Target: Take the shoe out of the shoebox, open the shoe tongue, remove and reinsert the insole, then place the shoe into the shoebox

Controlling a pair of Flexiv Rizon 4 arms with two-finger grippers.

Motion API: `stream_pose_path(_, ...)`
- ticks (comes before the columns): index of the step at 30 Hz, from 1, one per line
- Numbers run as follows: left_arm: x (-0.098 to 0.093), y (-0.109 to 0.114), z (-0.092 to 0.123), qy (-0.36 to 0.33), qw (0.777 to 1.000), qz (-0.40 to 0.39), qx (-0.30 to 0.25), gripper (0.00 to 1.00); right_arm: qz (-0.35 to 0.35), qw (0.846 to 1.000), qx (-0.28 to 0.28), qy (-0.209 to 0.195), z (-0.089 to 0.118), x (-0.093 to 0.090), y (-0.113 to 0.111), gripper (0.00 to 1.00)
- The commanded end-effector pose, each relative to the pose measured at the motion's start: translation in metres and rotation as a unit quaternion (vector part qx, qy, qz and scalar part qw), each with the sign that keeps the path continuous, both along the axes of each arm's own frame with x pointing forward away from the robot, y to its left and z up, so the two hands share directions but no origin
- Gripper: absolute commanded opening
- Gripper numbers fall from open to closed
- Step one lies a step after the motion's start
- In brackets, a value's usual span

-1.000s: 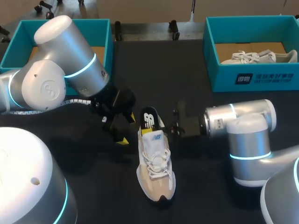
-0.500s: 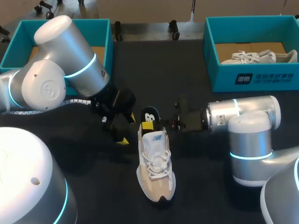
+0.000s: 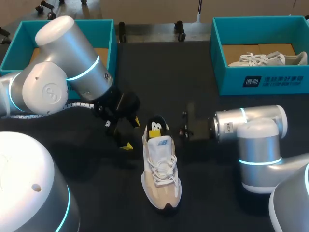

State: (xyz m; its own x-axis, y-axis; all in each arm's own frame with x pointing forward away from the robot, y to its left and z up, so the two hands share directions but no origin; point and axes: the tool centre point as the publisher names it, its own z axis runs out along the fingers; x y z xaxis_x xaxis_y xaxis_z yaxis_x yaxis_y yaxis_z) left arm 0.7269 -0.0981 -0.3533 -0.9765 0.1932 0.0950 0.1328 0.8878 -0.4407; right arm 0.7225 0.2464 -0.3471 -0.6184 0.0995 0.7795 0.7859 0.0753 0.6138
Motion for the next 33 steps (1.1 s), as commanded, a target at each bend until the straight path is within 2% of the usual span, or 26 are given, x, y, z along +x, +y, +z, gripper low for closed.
stream_pose_path(1, 0.0, 0.0, -0.001, -0.001, 1.0, 0.0, -0.001, 1.0, 0.005, 1.0, -0.007, 0.011, -0.007, -0.007, 0.006, 0.0)
stream_pose_path(7, 0.0, 0.0, -0.001, -0.001, 1.0, 0.0, -0.001, 1.0, 0.003, 1.0, -0.015, 0.01, -0.004, -0.012, 0.009, 0.0)
stream_pose_path(11, 0.0, 0.0, -0.001, -0.001, 1.0, 0.0, -0.001, 1.0, 0.0, 1.0, -0.021, -0.009, 0.004, -0.011, 0.009, 0.38)
stream_pose_path(12, 0.0, 0.0, -0.001, -0.001, 1.0, 0.0, -0.001, 1.0, 0.0, 1.0, -0.023, -0.013, 0.006, -0.01, 0.009, 0.4)
stream_pose_path(20, 0.0, 0.0, -0.001, -0.001, 1.0, 0.0, -0.001, 1.0, -0.003, 0.999, -0.033, -0.038, 0.021, -0.006, 0.007, 0.36)
stream_pose_path(24, 0.0, 0.0, -0.001, -0.001, 1.0, 0.0, -0.001, 1.0, -0.005, 0.998, -0.027, -0.048, 0.022, 0.001, 0.004, 0.31)
stream_pose_path(27, 0.0, 0.0, -0.001, -0.001, 1.0, 0.0, -0.001, 1.0, -0.003, 0.998, -0.025, -0.054, 0.022, 0.006, 0.003, 0.33)
stream_pose_path(31, 0.0, 0.0, -0.001, -0.001, 1.0, 0.0, -0.001, 1.0, 0.0, 0.998, -0.023, -0.054, 0.021, 0.011, 0.003, 0.19)
stream_pose_path(33, 0.0, 0.0, -0.001, -0.001, 1.0, 0.0, -0.001, 1.0, 0.0, 0.998, -0.022, -0.053, 0.019, 0.013, 0.002, 0.0)
